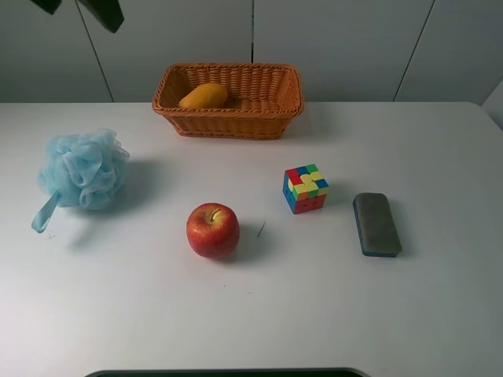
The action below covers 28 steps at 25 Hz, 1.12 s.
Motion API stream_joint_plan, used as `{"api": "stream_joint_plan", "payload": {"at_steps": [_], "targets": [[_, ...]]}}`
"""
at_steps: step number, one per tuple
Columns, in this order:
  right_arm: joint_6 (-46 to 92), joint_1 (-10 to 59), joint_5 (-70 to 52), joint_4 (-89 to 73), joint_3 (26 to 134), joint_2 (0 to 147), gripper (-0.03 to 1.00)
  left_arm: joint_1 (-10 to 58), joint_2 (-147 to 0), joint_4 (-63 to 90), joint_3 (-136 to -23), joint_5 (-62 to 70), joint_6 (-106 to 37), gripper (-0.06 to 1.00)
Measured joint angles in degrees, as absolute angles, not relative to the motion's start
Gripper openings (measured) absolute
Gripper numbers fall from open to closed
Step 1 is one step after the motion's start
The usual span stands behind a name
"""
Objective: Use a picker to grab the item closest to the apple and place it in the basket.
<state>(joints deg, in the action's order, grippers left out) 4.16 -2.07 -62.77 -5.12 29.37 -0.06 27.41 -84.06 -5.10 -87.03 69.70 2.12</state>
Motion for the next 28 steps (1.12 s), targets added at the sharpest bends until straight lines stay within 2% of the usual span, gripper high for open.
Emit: {"api": "stream_joint_plan", "payload": {"at_steps": [8, 16, 19, 28], "targets": [[4.16, -2.07, -62.77, -5.12, 29.37, -0.06, 0.70, 27.41, -47.29, -6.90, -61.81, 69.93, 1.39, 0.74], [4.16, -2.07, -62.77, -5.12, 29.37, -0.06, 0.70, 27.41, -13.55, -5.74, -47.82, 70.29, 1.39, 0.74], [4.16, -2.07, -62.77, -5.12, 29.37, -0.06, 0.70, 25.61, -6.64, -5.64, -43.37, 70.02, 1.39, 0.74], [4.02, -2.07, -62.77, -5.12, 29.37, -0.06, 0.70, 9.95, -0.15, -1.71, -32.50, 65.13, 0.91, 0.74]]}}
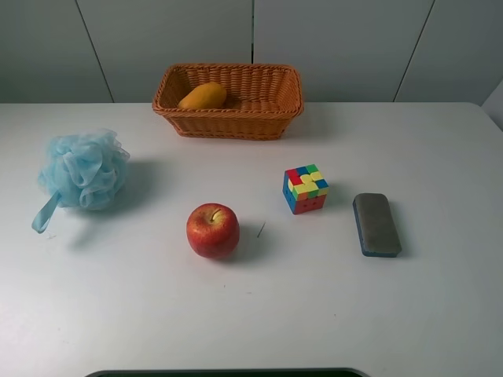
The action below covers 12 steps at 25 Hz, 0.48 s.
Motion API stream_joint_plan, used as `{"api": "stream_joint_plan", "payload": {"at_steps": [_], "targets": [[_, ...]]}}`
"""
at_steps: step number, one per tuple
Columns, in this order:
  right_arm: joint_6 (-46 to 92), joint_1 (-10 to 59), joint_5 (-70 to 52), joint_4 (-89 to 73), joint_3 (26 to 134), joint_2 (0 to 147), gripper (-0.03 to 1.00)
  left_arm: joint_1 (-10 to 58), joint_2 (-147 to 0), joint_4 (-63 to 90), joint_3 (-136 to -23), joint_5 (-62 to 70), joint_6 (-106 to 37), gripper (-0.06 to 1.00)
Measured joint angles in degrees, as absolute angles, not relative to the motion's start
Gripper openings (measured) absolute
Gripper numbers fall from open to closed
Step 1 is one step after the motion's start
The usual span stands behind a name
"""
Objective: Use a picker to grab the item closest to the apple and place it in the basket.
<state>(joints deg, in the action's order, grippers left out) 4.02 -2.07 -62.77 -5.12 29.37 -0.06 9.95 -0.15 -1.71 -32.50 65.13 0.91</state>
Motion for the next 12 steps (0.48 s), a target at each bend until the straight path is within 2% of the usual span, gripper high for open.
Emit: {"api": "stream_joint_plan", "payload": {"at_steps": [4, 12], "targets": [[4.02, -2.07, -62.77, -5.12, 29.37, -0.06, 0.70, 6.41, 0.00, 2.01, -29.97, 63.23, -1.80, 0.74], [4.02, -2.07, -62.77, -5.12, 29.37, -0.06, 0.70, 4.66, 0.00, 3.14, -29.55, 62.45, -3.15, 0.74]]}}
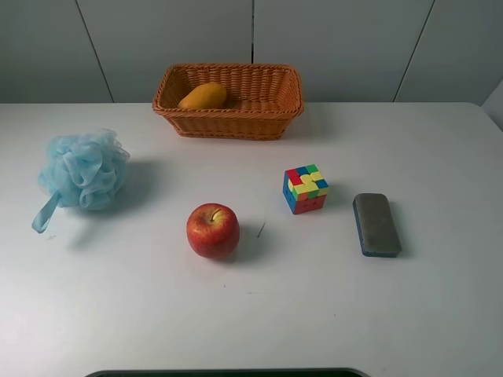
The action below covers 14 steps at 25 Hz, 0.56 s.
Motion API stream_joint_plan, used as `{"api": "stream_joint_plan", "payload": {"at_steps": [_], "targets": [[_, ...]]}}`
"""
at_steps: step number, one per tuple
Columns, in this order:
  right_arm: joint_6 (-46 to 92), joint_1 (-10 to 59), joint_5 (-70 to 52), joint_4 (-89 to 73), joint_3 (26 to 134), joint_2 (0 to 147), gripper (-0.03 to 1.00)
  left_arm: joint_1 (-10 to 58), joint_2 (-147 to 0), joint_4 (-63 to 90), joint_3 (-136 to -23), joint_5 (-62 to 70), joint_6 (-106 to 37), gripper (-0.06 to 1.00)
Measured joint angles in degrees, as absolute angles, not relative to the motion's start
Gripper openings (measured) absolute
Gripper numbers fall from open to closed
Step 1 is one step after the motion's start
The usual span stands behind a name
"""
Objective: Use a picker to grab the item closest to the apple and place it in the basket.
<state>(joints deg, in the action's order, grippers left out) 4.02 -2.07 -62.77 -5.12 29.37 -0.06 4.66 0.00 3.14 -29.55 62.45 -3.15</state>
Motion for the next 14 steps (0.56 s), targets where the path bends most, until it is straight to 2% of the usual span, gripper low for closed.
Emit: {"api": "stream_joint_plan", "payload": {"at_steps": [14], "targets": [[3.91, -2.07, -62.77, -5.12, 29.37, -0.06, 0.70, 4.66, 0.00, 3.14, -29.55, 62.45, -3.15, 0.74]]}}
